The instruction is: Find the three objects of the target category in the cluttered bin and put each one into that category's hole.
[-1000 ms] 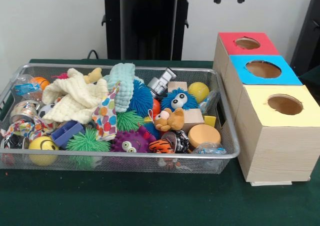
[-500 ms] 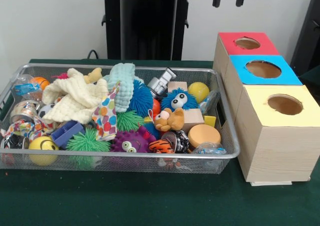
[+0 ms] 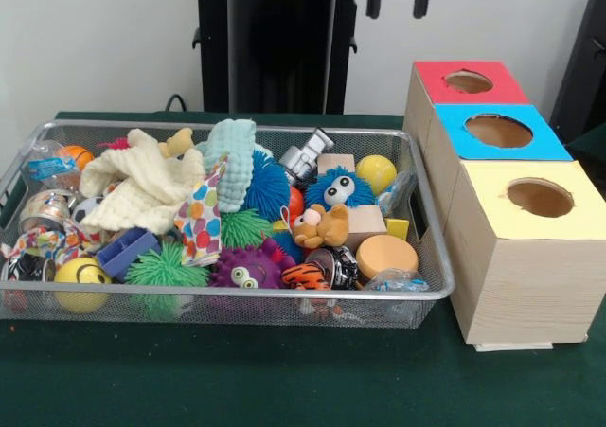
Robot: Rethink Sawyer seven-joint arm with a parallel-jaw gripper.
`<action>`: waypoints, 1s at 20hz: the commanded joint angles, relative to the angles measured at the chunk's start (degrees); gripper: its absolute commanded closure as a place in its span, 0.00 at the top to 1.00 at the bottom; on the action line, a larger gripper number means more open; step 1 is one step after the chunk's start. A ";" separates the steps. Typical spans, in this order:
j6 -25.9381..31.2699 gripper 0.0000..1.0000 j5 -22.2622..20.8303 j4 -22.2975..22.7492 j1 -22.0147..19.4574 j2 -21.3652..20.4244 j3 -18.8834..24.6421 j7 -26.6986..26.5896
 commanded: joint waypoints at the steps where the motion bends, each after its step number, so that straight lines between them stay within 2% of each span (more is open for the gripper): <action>1: 3.37 1.00 -4.28 -6.80 -7.55 4.64 5.84 -6.68; 9: 4.40 1.00 -5.32 -6.27 -11.10 5.25 6.69 -4.18; 20: 8.52 1.00 -4.83 -6.14 -9.10 3.42 7.06 -1.21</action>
